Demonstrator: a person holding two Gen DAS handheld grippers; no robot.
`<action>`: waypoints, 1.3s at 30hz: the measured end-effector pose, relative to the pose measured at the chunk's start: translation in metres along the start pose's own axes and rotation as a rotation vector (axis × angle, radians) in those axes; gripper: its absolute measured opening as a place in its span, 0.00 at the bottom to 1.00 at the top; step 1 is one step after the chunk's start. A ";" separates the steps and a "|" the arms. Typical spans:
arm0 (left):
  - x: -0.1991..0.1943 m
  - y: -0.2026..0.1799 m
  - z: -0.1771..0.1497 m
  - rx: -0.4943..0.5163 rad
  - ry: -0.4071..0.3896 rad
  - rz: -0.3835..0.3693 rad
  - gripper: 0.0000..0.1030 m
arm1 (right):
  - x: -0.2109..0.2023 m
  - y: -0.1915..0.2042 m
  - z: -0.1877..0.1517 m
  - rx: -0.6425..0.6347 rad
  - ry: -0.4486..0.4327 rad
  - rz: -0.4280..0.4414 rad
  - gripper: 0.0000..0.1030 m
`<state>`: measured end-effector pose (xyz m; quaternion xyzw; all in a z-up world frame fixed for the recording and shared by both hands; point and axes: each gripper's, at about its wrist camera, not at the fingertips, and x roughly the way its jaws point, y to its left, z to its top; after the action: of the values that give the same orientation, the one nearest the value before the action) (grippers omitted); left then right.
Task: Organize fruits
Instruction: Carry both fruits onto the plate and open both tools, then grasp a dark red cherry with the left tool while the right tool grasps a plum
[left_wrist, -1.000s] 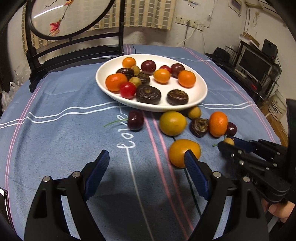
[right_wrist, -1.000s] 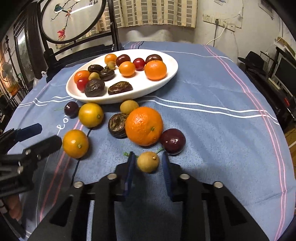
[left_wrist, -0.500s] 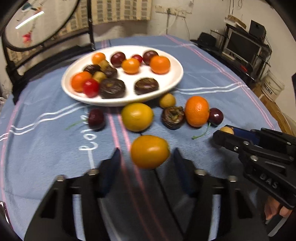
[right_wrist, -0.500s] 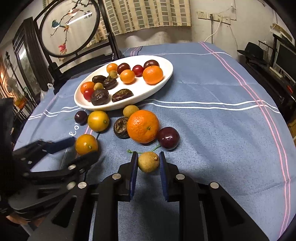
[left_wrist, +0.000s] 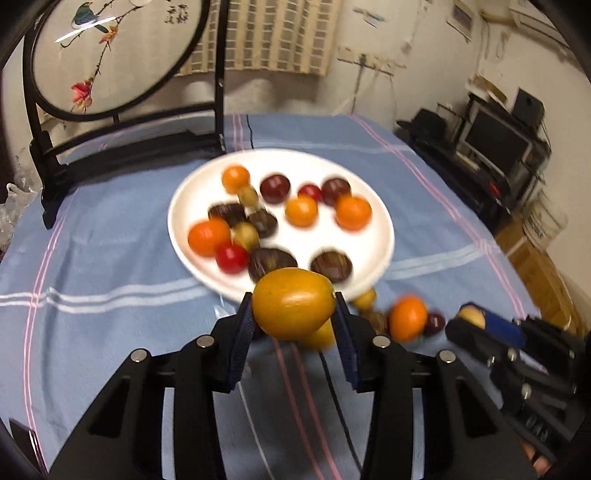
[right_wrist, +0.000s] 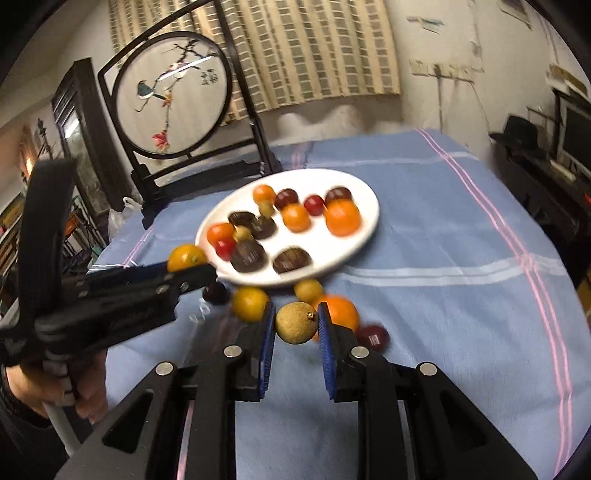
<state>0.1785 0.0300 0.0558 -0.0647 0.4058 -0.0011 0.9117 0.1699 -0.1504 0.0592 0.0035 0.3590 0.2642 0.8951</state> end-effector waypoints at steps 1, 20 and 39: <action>0.003 0.003 0.008 -0.013 -0.004 0.006 0.39 | 0.004 0.002 0.007 -0.012 -0.005 -0.004 0.22; 0.037 0.026 0.038 -0.102 -0.030 0.066 0.60 | 0.088 -0.028 0.043 0.141 0.086 -0.018 0.43; 0.007 0.032 -0.058 -0.112 0.011 0.095 0.75 | 0.030 -0.047 -0.027 0.046 0.127 -0.139 0.49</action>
<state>0.1387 0.0549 0.0087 -0.0962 0.4130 0.0647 0.9033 0.1929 -0.1819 0.0102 -0.0179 0.4203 0.1927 0.8865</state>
